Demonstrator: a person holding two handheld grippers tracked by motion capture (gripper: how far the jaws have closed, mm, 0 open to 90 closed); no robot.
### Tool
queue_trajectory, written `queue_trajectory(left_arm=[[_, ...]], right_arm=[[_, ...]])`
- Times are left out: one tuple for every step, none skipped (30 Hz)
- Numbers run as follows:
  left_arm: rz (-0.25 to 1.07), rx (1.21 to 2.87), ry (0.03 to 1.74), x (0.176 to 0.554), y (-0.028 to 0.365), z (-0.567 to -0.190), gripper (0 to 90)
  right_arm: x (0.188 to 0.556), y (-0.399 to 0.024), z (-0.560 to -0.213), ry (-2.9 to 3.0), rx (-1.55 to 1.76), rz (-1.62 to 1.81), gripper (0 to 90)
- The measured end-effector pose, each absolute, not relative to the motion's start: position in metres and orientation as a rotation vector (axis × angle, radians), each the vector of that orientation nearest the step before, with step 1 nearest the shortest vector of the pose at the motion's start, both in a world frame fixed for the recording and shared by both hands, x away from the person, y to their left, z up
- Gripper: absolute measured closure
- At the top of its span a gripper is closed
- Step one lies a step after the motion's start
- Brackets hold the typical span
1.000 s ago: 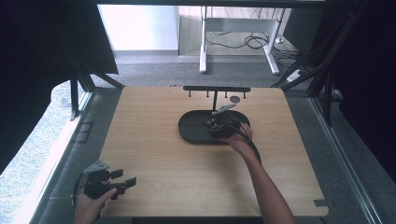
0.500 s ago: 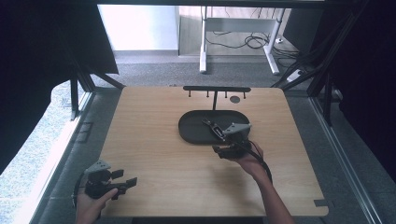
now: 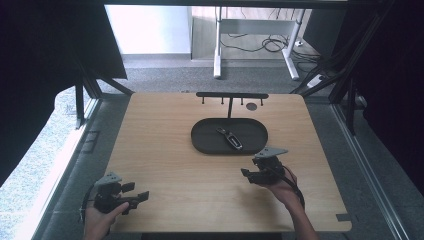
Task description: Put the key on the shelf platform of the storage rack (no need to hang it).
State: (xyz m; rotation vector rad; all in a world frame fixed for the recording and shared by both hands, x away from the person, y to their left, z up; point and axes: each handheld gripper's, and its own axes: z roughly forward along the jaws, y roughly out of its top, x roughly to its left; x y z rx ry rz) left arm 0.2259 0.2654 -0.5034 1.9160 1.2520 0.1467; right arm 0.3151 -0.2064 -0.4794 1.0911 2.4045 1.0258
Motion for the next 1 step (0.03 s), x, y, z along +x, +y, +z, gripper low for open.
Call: queue_trajectory(left_arm=[[0.147, 1.914, 1.250, 0.2258, 0.2657, -0.5029, 24.7]], right_arm=[[0.3145, -0.2065, -0.4795, 2.402, 1.092, 1.027, 39.2]])
